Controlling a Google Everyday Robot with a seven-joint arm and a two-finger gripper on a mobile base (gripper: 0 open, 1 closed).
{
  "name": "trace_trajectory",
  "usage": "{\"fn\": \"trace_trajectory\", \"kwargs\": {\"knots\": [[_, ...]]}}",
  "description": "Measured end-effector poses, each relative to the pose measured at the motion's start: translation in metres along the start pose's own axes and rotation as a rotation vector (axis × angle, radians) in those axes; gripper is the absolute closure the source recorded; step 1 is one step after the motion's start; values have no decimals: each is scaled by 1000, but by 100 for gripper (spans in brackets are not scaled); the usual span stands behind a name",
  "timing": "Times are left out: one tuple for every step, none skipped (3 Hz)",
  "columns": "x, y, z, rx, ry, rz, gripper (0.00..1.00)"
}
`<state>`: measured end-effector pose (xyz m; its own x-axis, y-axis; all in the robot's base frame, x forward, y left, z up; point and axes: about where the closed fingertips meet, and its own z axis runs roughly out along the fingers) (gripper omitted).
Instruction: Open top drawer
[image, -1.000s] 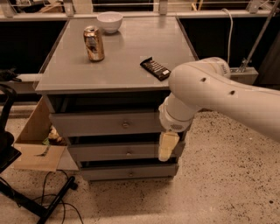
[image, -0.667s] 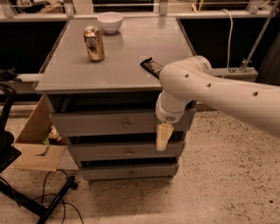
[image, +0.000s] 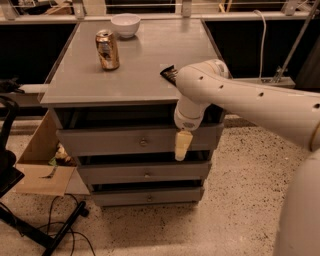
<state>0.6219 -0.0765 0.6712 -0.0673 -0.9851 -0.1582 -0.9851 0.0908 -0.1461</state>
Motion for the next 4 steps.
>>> {"fn": "trace_trajectory", "kwargs": {"knots": [[9, 19, 28, -68, -14, 59, 19], [11, 25, 28, -81, -17, 70, 41], [10, 25, 24, -81, -17, 70, 64], [15, 30, 18, -88, -10, 78, 95]]}}
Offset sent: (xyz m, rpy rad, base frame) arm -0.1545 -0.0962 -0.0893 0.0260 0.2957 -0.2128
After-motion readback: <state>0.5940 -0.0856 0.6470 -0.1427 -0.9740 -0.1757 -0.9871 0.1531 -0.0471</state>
